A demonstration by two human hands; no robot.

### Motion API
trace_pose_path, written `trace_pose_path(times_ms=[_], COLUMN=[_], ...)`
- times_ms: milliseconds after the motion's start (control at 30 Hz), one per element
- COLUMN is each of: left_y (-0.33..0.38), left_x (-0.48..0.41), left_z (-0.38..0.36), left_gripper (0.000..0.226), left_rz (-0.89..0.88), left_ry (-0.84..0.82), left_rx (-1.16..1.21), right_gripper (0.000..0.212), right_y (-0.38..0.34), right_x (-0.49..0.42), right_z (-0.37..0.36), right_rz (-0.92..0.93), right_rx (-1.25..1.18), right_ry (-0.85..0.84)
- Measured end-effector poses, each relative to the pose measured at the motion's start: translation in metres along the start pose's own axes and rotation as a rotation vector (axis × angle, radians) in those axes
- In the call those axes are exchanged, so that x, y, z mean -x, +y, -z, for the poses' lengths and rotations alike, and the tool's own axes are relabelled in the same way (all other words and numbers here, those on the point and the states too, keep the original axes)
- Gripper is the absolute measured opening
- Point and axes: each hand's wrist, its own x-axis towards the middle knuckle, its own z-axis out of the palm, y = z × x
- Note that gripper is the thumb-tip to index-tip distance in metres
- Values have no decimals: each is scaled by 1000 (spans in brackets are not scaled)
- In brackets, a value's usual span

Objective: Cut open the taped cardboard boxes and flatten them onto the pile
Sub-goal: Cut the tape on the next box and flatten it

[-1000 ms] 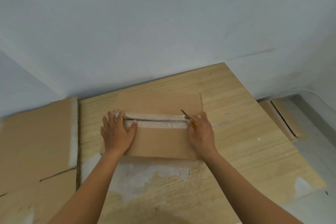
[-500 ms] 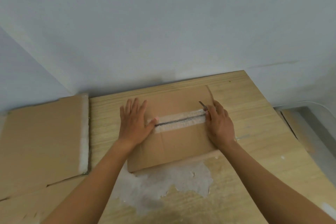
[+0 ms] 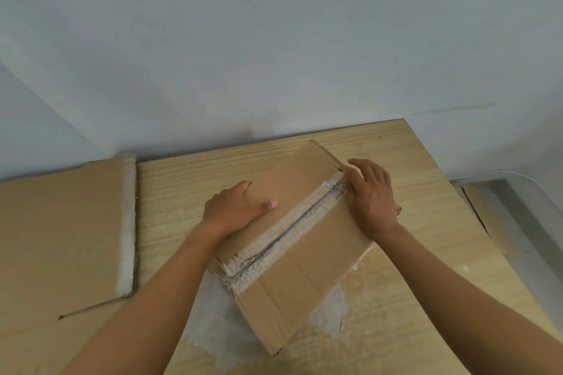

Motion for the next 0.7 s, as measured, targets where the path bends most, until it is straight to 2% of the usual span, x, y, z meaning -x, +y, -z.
trace_pose_path(times_ms=[133,233,367,500,600,700], left_y=[3,3,4,8,11,16], left_x=[8,14,27,42,54,73], left_z=[-4,-6,-8,-20,-32,-44], left_gripper=[75,72,72,74,74,68], left_rz=[71,148,303,399,401,324], left_ry=[45,80,174,223,226,209], left_rx=[-3,30,97,195,253,311], right_gripper=[34,33,25,30,30,33], right_y=[-12,-18,-34,-59,-71,-69], right_x=[32,61,83,78,66,50], right_z=[7,5,9,9,-1,-8], right_rz=[-77,-150,-324,-452,-431,-451], right_rx=[-112,-164,-321,-530,-480,-316], right_ry=[94,100,13,-122,-139,-178])
